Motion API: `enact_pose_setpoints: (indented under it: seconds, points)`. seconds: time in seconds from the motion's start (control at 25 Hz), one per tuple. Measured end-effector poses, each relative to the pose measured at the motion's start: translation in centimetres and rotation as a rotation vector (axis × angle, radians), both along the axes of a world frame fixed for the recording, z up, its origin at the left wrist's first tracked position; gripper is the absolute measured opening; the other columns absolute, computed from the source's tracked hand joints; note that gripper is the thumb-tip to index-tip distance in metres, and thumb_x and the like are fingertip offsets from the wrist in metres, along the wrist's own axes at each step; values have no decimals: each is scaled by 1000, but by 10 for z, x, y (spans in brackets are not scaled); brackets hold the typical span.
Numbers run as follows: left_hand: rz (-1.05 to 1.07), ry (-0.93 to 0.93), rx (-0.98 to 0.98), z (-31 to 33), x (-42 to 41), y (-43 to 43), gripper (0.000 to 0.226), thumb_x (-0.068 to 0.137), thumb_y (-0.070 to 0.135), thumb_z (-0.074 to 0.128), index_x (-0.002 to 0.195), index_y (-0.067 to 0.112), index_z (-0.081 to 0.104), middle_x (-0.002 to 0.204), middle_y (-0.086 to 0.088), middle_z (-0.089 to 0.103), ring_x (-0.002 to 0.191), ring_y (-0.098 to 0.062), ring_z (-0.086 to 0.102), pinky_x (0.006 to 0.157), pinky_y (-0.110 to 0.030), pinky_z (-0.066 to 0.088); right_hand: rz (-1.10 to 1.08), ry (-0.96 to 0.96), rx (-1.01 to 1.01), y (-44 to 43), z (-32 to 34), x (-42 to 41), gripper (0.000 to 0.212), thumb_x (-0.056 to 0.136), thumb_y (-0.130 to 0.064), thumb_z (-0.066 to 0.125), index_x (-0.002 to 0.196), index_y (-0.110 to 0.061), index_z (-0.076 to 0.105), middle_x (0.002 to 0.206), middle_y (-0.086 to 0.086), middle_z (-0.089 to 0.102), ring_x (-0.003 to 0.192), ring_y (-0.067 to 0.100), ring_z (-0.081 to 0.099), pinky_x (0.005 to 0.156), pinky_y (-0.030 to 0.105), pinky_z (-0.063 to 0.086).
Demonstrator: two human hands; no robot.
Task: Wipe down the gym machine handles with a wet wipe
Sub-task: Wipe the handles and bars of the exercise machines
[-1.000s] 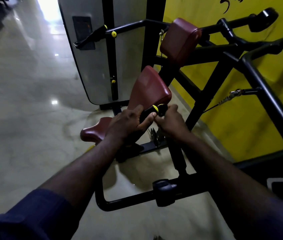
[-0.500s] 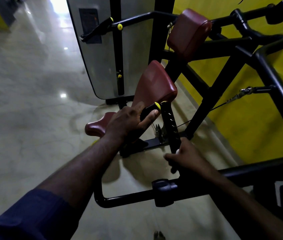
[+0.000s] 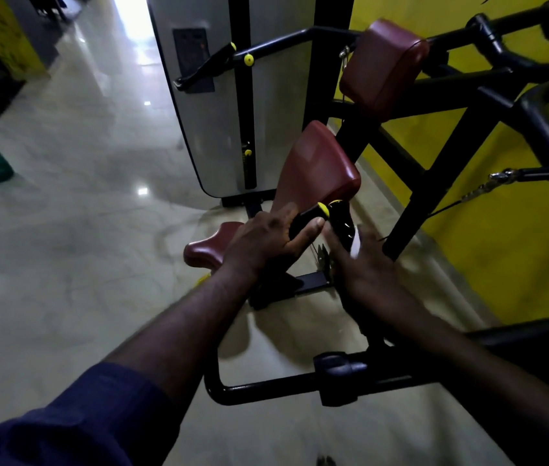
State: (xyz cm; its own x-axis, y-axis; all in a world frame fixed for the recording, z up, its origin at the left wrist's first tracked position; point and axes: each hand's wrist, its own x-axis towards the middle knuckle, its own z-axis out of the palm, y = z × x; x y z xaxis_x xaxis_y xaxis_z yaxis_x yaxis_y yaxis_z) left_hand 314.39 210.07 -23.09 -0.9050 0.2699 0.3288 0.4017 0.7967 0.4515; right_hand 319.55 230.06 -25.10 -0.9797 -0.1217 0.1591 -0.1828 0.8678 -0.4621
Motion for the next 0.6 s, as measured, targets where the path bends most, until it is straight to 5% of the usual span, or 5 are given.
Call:
enact_pose_setpoints:
  seconds: [0.16,0.32,0.44,0.52,0.6]
  points:
    - [3,17,-15,1,0,0,62,93,79,27,102,25,56,83,-5,69,77,-30,67,59,-32,40,246,251,377,22,4,-6,69,101,-50,32,163,-21,22,172,14,0,160,26,1,127,52,14]
    - [9,24,-8,1,3,0,59,94,78,29,96,24,52,77,-5,67,73,-31,66,57,-33,37,677,493,652,18,50,-83,34,95,-29,50,113,-7,69,131,20,65,131,37,59,107,56,47]
    - [15,13,7,1,4,-1,57,93,80,29,95,26,50,76,-5,65,74,-32,66,59,-33,39,634,-37,787,-5,84,-117,27,103,-20,52,116,-1,68,109,18,67,96,30,65,69,26,42]
    - [22,6,9,2,4,-1,58,92,80,29,96,27,51,77,-5,66,74,-31,66,60,-33,41,408,-395,342,-14,84,-123,31,107,-23,51,121,0,65,100,20,64,85,30,60,68,26,42]
    - [32,11,-6,2,3,0,63,91,83,26,92,25,50,74,-4,65,71,-30,65,58,-33,44,85,-649,-577,-16,75,-111,35,108,-30,51,93,-2,65,74,17,57,65,27,61,66,31,51]
